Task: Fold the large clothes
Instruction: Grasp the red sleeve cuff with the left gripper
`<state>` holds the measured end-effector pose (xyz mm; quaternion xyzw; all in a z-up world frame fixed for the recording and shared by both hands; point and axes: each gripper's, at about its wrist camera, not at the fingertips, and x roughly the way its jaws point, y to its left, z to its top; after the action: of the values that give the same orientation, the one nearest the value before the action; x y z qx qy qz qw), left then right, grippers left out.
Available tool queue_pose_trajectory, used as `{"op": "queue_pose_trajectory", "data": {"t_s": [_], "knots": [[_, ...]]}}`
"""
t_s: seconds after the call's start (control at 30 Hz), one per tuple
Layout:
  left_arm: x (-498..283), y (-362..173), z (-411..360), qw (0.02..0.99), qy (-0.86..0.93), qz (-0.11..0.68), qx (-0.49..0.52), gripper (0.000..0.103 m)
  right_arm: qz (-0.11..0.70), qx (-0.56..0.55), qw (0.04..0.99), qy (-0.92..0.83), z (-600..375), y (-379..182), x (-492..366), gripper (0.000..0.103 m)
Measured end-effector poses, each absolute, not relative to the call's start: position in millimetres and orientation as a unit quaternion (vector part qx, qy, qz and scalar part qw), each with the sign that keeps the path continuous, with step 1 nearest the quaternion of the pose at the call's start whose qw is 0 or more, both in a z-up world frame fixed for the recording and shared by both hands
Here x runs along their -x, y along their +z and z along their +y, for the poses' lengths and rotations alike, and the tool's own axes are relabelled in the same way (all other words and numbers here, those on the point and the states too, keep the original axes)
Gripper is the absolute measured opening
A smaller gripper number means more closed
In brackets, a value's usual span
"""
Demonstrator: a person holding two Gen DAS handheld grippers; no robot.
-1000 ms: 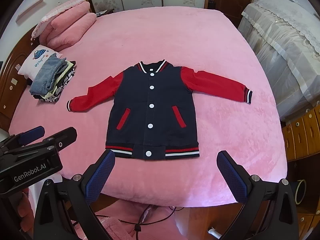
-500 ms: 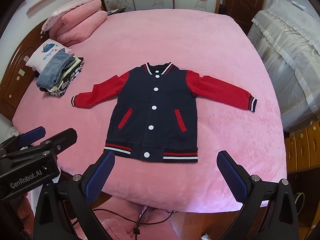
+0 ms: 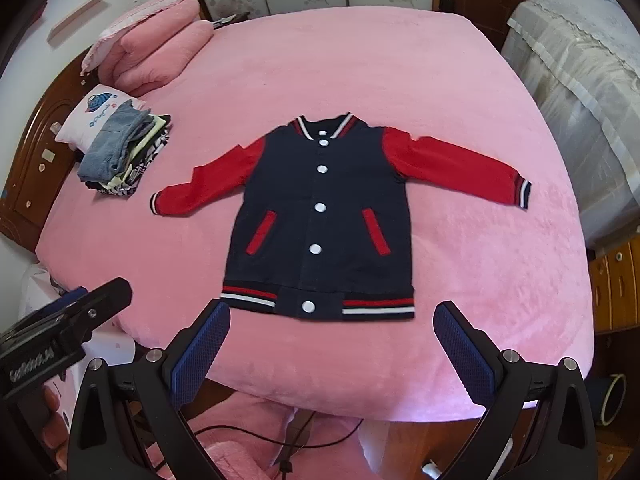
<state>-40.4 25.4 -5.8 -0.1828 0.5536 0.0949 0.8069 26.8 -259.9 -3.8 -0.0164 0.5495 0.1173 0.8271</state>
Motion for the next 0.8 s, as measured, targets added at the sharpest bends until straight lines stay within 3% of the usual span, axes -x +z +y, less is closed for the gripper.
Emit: {"op": "queue_pose_trajectory", "data": {"t_s": [0.3,0.5,0.8], "knots": [[11.1,-57.8,120.0,0.772,0.104,0.583,0.231,0.087,0.528,0.024,0.844,0.089,-205.8,-18.6,-44.3,0.103],[-26.6,-116.1,222.8,0.729,0.102,0.601,0.313,0.086,0.565,0.044,0.822,0.049,-156.6,-60.3,-68.5,0.103],[-85.4,-214.4,324.9,0.692,0.128,0.598,0.383,0.086,0.633,-0.034,0.773,0.018,-102.4,-128.0,-105.9,0.103]]}}
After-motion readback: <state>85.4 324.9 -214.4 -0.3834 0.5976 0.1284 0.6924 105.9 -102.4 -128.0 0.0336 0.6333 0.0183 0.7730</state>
